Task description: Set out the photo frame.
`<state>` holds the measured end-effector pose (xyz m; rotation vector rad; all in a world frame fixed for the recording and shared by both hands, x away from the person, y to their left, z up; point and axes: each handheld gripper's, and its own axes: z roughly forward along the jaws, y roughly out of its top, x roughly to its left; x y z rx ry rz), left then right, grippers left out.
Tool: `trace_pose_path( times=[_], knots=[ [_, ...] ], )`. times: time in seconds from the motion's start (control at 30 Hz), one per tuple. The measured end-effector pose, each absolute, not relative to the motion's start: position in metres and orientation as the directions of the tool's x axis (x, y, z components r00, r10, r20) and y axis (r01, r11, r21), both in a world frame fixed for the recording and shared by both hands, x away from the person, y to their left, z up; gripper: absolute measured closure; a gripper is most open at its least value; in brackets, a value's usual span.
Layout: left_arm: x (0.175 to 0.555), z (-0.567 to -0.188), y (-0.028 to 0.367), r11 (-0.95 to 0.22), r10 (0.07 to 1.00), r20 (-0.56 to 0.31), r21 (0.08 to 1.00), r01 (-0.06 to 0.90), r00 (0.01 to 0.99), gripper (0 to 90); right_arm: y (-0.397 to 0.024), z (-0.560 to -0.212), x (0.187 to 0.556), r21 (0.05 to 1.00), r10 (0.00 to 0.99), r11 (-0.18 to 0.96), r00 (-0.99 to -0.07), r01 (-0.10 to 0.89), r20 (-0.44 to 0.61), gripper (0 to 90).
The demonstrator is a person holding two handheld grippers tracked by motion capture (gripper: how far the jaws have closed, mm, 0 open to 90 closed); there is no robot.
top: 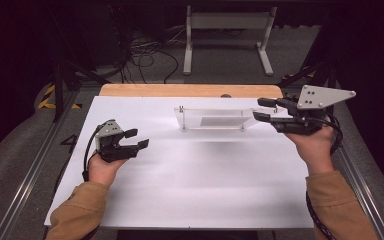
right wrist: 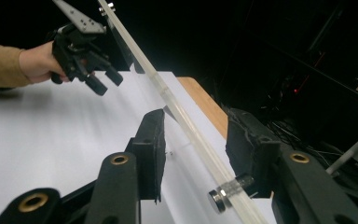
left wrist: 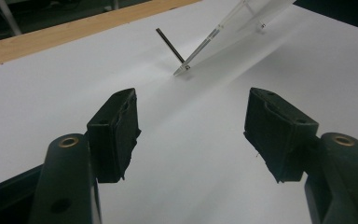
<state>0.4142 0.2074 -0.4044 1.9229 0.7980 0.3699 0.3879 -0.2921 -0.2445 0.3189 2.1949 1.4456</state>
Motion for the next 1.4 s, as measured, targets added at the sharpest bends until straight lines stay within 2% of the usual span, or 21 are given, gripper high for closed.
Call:
trace_pose_path(
  times=[0.17,0.67,0.7,0.8,0.83,0.9,1.03,1.1,1.13,1.23,1.4],
  knots=[
    [0.414,-0.406,0.209,-0.274,0.664,-0.119,0.88,0.388,0.738,34.2,-0.294,-0.243,0.402,0.924,0.474,0.377,-0.844,-0.061,-0.25,55.7],
    [0.418,-0.406,0.211,-0.266,0.654,-0.118,0.889,0.373,0.747,33.7,-0.292,-0.248,0.445,0.933,0.555,0.36,-0.809,0.022,-0.195,55.6],
    [0.417,-0.406,0.21,-0.25,0.653,-0.141,0.888,0.387,0.744,33.7,-0.292,-0.249,0.449,0.935,0.56,0.352,-0.808,0.031,-0.184,55.2],
    [0.416,-0.407,0.213,-0.259,0.654,-0.127,0.889,0.378,0.746,33.7,-0.293,-0.253,0.462,0.948,0.575,0.314,-0.806,0.058,-0.141,54.3],
    [0.414,-0.407,0.212,-0.241,0.654,-0.151,0.887,0.394,0.741,33.7,-0.293,-0.254,0.465,0.95,0.579,0.304,-0.805,0.066,-0.13,54.1],
    [0.413,-0.408,0.215,-0.258,0.654,-0.12,0.893,0.37,0.747,33.7,-0.293,-0.256,0.469,0.953,0.585,0.296,-0.802,0.071,-0.122,53.7],
    [0.408,-0.412,0.215,-0.236,0.654,-0.139,0.897,0.374,0.744,32.8,-0.293,-0.26,0.479,0.954,0.6,0.286,-0.793,0.091,-0.105,52.4],
    [0.406,-0.414,0.216,-0.259,0.655,-0.103,0.9,0.35,0.749,31.0,-0.293,-0.264,0.486,0.956,0.607,0.273,-0.79,0.107,-0.086,52.0],
    [0.403,-0.415,0.214,-0.242,0.654,-0.124,0.9,0.361,0.746,30.5,-0.294,-0.265,0.489,0.957,0.609,0.266,-0.79,0.113,-0.076,51.7],
    [0.4,-0.418,0.215,-0.27,0.652,-0.095,0.898,0.348,0.752,30.1,-0.294,-0.27,0.497,0.959,0.62,0.249,-0.783,0.132,-0.053,50.6],
    [0.395,-0.423,0.218,-0.284,0.659,-0.089,0.89,0.357,0.747,30.1,-0.291,-0.28,0.512,0.945,0.643,0.277,-0.764,0.173,-0.049,49.1]
  ],
)
